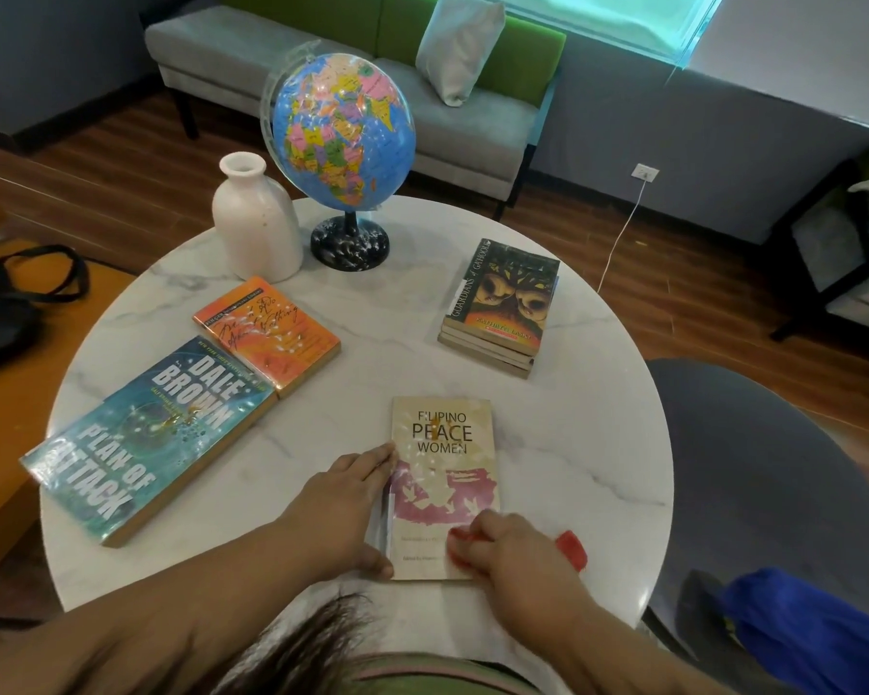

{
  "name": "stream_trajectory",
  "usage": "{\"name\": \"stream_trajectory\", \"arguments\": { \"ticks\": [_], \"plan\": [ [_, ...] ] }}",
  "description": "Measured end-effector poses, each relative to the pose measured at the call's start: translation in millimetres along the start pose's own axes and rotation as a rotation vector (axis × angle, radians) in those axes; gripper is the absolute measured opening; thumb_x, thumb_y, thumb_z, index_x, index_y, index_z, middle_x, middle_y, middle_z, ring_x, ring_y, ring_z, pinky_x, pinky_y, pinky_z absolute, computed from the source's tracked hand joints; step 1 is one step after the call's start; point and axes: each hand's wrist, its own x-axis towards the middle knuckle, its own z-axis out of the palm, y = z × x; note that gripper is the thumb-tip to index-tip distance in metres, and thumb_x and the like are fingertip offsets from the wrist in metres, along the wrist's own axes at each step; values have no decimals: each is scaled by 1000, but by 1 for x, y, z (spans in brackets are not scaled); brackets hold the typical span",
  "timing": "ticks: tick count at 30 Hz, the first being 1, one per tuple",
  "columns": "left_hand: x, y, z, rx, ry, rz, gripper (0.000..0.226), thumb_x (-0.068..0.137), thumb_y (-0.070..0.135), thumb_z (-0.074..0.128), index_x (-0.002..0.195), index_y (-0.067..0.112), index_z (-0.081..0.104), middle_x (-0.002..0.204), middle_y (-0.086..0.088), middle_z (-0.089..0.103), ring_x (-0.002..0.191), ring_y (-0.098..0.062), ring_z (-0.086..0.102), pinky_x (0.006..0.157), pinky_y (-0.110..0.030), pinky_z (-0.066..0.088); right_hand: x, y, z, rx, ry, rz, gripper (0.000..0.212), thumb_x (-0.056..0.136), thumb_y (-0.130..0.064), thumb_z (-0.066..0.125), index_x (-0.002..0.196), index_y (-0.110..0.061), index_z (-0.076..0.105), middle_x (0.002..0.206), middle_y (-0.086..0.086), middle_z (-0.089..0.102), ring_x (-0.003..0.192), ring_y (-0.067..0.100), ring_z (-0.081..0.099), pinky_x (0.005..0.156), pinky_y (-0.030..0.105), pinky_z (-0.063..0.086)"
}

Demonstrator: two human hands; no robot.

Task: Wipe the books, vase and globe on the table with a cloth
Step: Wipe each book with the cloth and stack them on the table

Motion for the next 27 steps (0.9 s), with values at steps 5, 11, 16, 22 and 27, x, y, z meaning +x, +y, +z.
{"name": "stream_trajectory", "arguments": {
  "ticks": [5,11,16,22,27],
  "plan": [
    [0,0,-1,-8,-2,4,128,62,65,75,154,21,-2,161,11,-6,144,-13,9,117,-28,20,10,-6,7,82,-38,-127,35,99,-35,48,133,-41,53,130,-8,48,119,16,44,101,20,32],
    [-1,4,-2,-17,1,-23,125,65,60,77,154,22,-1,161,11,-4,145,-13,8,117,-30,20,27,25,-9,121,100,196,34,99,-34,48,131,-36,58,125,-13,51,113,9,52,94,10,35],
    [-1,3,-1,-9,5,-8,126,64,61,76,154,21,-1,161,11,-4,144,-13,10,116,-28,20,21,-1,2,240,78,-47,49,89,-57,51,122,-23,64,93,-28,47,79,-23,46,65,-4,33],
    [0,3,-2,-14,9,-8,125,64,61,76,154,22,-1,161,11,-4,144,-13,11,116,-28,21,45,16,-8,288,126,223,29,96,-43,49,118,-27,62,109,-7,54,93,3,58,80,9,45],
    [-1,3,-2,-11,10,-6,124,65,61,76,155,22,-1,161,10,-4,144,-14,11,116,-28,20,43,13,-8,197,85,-19,32,88,-47,54,109,-26,64,104,-11,57,82,-3,53,68,4,40]
  ]
}}
